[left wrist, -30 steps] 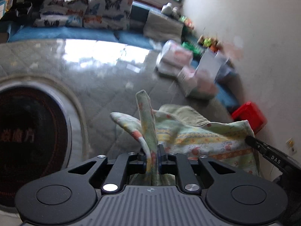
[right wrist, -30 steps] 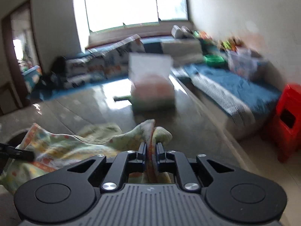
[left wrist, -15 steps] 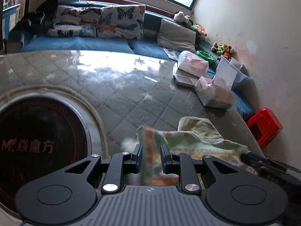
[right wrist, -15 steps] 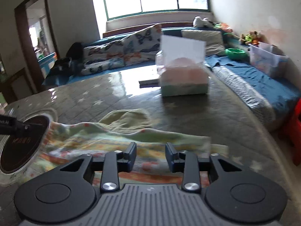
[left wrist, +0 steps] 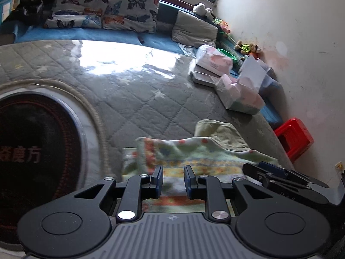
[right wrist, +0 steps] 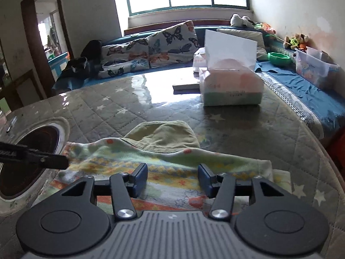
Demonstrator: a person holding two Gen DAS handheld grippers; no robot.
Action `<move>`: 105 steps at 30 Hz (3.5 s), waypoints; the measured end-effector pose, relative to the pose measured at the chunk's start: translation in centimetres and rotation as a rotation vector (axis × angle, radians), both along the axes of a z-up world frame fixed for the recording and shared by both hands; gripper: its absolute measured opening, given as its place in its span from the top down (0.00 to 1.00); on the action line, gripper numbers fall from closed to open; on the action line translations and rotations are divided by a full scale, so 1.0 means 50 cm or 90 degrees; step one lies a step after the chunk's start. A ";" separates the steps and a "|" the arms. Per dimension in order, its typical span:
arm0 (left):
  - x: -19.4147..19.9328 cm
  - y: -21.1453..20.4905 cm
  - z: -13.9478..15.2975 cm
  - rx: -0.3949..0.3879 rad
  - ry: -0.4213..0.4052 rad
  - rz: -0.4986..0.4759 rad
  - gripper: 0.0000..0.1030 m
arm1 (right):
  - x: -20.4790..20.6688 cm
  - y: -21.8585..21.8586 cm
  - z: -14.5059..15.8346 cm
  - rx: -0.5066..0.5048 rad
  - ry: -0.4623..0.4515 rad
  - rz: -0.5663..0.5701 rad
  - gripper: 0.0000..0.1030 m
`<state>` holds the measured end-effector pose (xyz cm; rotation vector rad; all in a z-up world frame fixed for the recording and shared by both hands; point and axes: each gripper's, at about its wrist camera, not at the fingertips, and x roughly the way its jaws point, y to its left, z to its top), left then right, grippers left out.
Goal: Fold clothes
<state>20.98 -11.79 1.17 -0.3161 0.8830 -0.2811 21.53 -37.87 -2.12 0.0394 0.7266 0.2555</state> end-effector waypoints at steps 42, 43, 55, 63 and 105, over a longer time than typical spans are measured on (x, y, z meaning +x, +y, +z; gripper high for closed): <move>-0.222 0.039 -0.017 0.092 -0.046 -0.043 0.20 | -0.240 0.080 0.009 -0.050 -0.032 0.030 0.04; -0.227 0.040 -0.016 0.096 -0.048 -0.044 0.15 | -0.247 0.082 0.009 -0.049 -0.032 0.027 0.03; -0.275 0.057 -0.008 0.110 -0.064 -0.043 0.00 | -0.295 0.093 0.003 -0.055 -0.023 -0.021 0.00; -0.302 0.050 -0.010 0.120 -0.071 -0.052 0.00 | -0.317 0.094 -0.005 -0.062 -0.016 -0.049 0.00; -0.347 0.029 -0.041 0.135 -0.077 -0.071 0.00 | -0.355 0.088 -0.027 -0.048 -0.009 -0.087 0.00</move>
